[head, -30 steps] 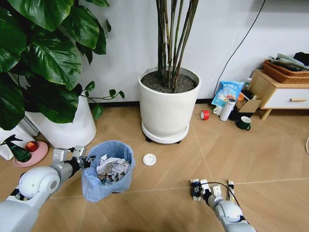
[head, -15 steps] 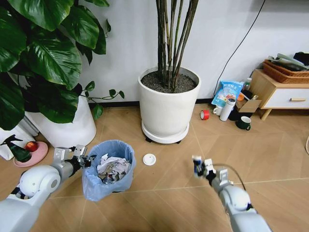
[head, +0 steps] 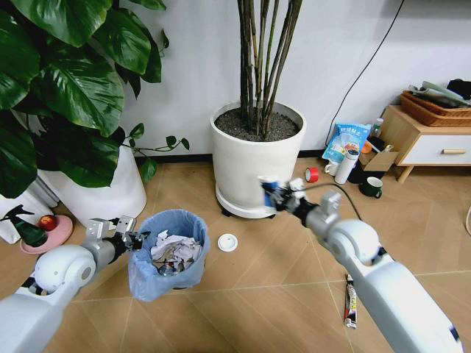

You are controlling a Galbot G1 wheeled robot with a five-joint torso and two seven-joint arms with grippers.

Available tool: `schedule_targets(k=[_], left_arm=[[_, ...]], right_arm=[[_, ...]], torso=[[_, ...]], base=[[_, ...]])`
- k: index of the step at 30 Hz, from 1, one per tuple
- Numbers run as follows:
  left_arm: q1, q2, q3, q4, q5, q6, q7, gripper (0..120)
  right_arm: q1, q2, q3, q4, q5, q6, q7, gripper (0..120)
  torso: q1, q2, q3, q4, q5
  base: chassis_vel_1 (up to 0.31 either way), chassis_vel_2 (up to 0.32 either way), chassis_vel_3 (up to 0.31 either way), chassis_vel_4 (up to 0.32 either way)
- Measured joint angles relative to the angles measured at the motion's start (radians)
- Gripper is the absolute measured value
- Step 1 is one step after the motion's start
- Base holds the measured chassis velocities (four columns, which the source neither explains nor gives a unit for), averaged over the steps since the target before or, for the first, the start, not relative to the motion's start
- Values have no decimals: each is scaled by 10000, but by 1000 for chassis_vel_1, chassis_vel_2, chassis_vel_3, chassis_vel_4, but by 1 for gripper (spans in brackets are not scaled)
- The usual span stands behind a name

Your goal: Pick up the trash bin and place the garbage on the floor into it.

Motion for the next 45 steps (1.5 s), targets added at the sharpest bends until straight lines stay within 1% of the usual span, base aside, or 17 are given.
schedule_targets(k=[2, 4, 5, 9, 18, 24, 25, 27, 28, 29, 33, 34, 37, 38, 40, 41, 45], left_arm=[[-45, 17, 27, 23, -8, 25, 0, 0], [-82, 57, 47, 39, -17, 58, 1, 0], [-82, 57, 47, 39, -17, 58, 1, 0], [-343, 29, 187, 119, -62, 120, -14, 0], [-558, -108, 424, 175, -81, 133, -123, 0], [-679, -184, 506, 218, -87, 134, -160, 0], [-691, -186, 511, 225, -87, 134, -162, 0], [-702, -184, 515, 230, -87, 134, -163, 0], [-702, -180, 513, 231, -87, 134, -163, 0], [-702, -180, 513, 231, -87, 134, -163, 0], [-694, -156, 469, 230, -87, 134, -164, 0], [-694, -156, 469, 230, -87, 134, -164, 0], [-664, -158, 446, 213, -87, 133, -164, 0], [-664, -158, 446, 213, -87, 133, -164, 0], [-634, -162, 422, 187, -86, 133, -165, 0], [-634, -162, 422, 187, -86, 133, -165, 0], [-567, -159, 369, 166, -80, 133, -165, 0]], right_arm=[[433, 87, -377, 35, 247, -52, 69, 6], [1379, 511, -1331, -5, 624, -119, 141, 6], [1379, 511, -1331, -5, 624, -119, 141, 6], [2117, 1284, -2823, -374, 673, -52, 136, 6], [2130, 1888, -4051, -955, 238, 203, 50, 6], [2106, 2143, -4299, -1377, -150, 285, 12, 8], [2097, 2158, -4326, -1400, -184, 264, -9, 11], [2047, 2171, -4384, -1439, -309, 223, -66, 22], [2019, 2172, -4399, -1461, -402, 224, -80, 26], [2019, 2172, -4399, -1461, -402, 224, -80, 26], [1969, 2233, -4425, -1526, -538, 244, -78, 44], [1969, 2233, -4425, -1526, -538, 244, -78, 44], [1958, 2304, -4424, -1572, -552, 247, -50, 57], [1958, 2304, -4424, -1572, -552, 247, -50, 57], [1958, 2327, -4402, -1608, -563, 248, -20, 69], [1958, 2327, -4402, -1608, -563, 248, -20, 69], [1947, 2331, -4270, -1632, -574, 266, 64, 89]], torso=[[0, 0, 0, 0, -2], [0, 0, -1, 2, -2], [0, 0, -1, 2, -2], [0, 0, 0, 3, -2], [0, 0, -1, -1, -1], [0, -1, -1, 0, -1], [0, 0, -1, 0, -1], [0, 0, -1, -1, -1], [0, 0, -1, 0, -1], [0, 0, -1, 0, -1], [0, 0, -1, -1, -1], [0, 0, -1, -1, -1], [-1, 0, -1, 0, -1], [-1, 0, -1, 0, -1], [-1, 0, -1, 0, -1], [-1, 0, -1, 0, -1], [-1, 1, -1, 0, -1]], base=[[0, 0, 0, 0], [0, 0, 0, 0], [0, 0, 0, 0], [0, 0, 0, 0], [0, 0, 0, 0], [0, 0, 0, 0], [0, 0, 0, 0], [0, 0, 0, 0], [0, 0, 0, 0], [0, 0, 0, 0], [0, 0, 0, 0], [0, 0, 0, 0], [0, 0, 0, 0], [0, 0, 0, 0], [0, 0, 0, 0], [0, 0, 0, 0], [0, 0, 0, 0]])
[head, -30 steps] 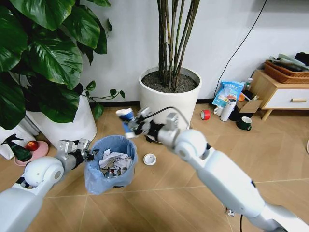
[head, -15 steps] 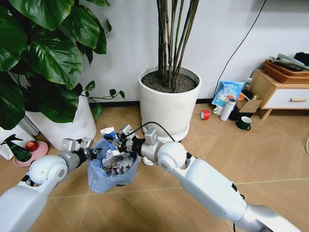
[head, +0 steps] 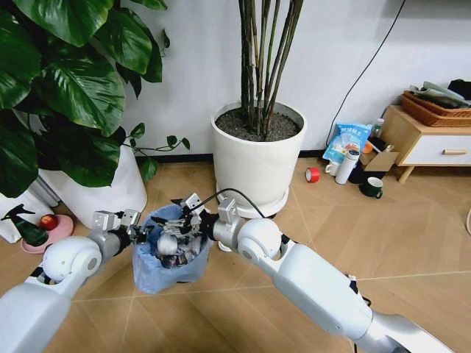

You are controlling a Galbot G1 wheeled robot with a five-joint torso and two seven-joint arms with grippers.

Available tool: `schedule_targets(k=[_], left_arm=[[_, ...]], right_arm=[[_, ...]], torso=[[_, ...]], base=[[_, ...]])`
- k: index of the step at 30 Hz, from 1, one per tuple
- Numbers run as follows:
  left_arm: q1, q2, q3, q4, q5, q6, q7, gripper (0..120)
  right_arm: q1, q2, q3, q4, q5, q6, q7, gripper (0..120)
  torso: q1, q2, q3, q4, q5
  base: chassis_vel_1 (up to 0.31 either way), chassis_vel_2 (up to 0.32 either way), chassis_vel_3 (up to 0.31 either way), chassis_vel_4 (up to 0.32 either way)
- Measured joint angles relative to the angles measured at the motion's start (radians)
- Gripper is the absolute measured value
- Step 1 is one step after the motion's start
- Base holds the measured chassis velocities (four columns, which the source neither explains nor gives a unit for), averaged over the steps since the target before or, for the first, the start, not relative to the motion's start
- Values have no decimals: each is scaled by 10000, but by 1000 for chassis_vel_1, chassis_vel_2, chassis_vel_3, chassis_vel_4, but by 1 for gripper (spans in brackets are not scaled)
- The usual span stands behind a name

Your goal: Pick up the trash bin and place the garbage on the floor into it.

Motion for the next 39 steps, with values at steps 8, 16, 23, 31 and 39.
schedule_targets(k=[8, 16, 23, 31, 39], left_arm=[[71, -5, -114, -1, 8, -4, 8, 0], [240, 22, -277, -24, 56, -19, 109, 0], [390, -13, -515, 42, 105, -76, 163, 0], [370, 48, -532, 167, 113, -142, 346, 0], [470, 227, -614, 274, 165, -240, 556, 0]], right_arm=[[-284, -108, 809, 254, 14, -19, 728, 100], [-2366, -767, 3460, 696, -321, -363, 1158, 100], [-4427, -1303, 5908, 709, -1297, 14, 489, 100], [-6462, -944, 8358, -116, -2314, 717, 9, 100], [-7937, -204, 10223, -752, -2422, 796, 390, 100]], torso=[[0, 0, 0, 1, 2], [0, 0, 0, -3, 5], [-1, 0, -1, 2, 4], [-1, 0, -1, -5, 6], [-1, 1, -1, 2, 5]], base=[[0, 0, 0, 0], [0, 0, 0, 0], [0, 0, 0, 0], [0, 0, 0, 0], [0, 0, 0, 0]])
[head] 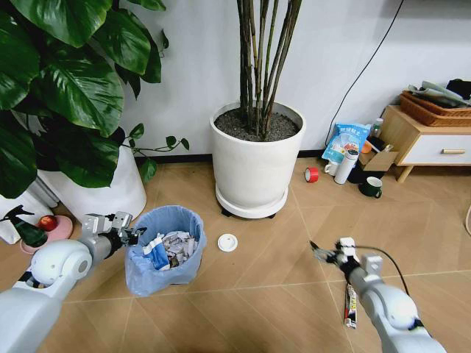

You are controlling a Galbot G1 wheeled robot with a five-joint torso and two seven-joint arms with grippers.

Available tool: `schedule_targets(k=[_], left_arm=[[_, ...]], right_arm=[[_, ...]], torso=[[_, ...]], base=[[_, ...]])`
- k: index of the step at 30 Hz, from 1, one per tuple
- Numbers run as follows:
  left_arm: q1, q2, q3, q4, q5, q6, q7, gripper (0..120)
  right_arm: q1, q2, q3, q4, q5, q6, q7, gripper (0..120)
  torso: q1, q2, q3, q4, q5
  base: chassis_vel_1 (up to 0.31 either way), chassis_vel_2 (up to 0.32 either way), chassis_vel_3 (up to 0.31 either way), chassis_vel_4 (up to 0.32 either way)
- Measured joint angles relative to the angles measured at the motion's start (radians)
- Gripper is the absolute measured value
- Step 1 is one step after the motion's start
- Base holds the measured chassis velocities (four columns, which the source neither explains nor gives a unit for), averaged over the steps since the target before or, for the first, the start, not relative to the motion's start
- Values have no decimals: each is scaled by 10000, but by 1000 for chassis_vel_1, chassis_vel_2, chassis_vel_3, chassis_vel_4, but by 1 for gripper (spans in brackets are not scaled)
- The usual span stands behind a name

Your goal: Pick up the trash bin and place the garbage on the floor into it.

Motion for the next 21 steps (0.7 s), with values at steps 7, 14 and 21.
schedule_targets(k=[7, 14, 21], left_arm=[[5, 78, -7, -183, -53, -11, 31, 0], [70, 117, -7, -325, -54, -19, 56, 0], [166, 127, -5, -584, -87, -11, 31, 0]], right_arm=[[-371, 380, 692, -953, 265, -376, 751, 100], [-177, 599, 1036, -2008, 193, -381, 939, 100], [183, 883, 1229, -2935, -188, -109, 632, 100]], torso=[[0, 0, 1, -4, -2], [0, 0, 1, -2, -5], [1, -1, 1, -2, -3]], base=[[0, 0, 0, 0], [0, 0, 0, 0], [0, 0, 0, 0]])
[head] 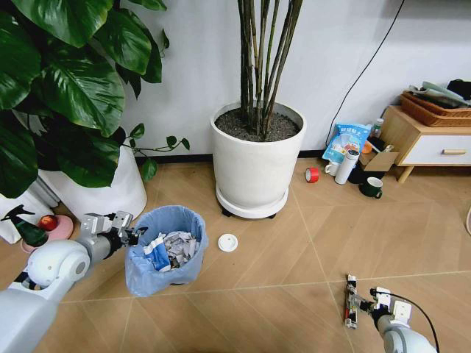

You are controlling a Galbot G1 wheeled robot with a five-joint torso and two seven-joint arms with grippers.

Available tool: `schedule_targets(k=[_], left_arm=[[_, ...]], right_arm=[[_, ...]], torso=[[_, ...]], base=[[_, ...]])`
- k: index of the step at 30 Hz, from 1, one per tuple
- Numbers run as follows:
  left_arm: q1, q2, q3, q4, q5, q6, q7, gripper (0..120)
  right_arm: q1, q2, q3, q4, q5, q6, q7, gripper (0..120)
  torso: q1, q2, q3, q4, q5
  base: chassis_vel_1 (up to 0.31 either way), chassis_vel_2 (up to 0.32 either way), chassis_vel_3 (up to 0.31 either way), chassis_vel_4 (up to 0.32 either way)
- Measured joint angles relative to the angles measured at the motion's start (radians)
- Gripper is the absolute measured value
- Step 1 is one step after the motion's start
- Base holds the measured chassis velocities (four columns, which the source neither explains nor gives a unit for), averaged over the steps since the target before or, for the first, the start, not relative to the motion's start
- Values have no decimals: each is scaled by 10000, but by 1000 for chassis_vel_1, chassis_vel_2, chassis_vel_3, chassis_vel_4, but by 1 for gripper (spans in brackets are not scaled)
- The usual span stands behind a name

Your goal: Pick up the trash bin and place the garbage on the floor into it.

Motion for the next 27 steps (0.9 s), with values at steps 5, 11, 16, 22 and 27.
schedule_targets(k=[5, 11, 16, 22, 27], left_arm=[[-1, 41, 30, -83, -15, 31, -41, 0], [46, 40, 33, -141, -7, 47, -77, 0], [50, 42, 29, -199, -13, 59, -105, 0], [14, 44, 29, -217, -26, 68, -122, 0], [3, 71, 29, -226, -33, 68, -123, 0]], right_arm=[[315, 107, 51, -569, -295, 176, -199, 97], [537, 157, 27, -856, -419, 196, -293, 74], [611, 201, 1, -953, -486, 195, -381, 57], [726, 261, -24, -1116, -543, 223, -431, 34], [802, 282, -30, -1162, -545, 228, -435, 15]], torso=[[0, -1, 0, 1, 0], [0, -1, 0, 1, -1], [1, -1, 0, 0, -2], [1, -1, 0, 0, 0], [1, -1, 0, 0, -1]], base=[[0, 0, 0, 0], [0, 0, 0, 0], [0, 0, 0, 0], [0, 0, 0, 0], [0, 0, 0, 0]])
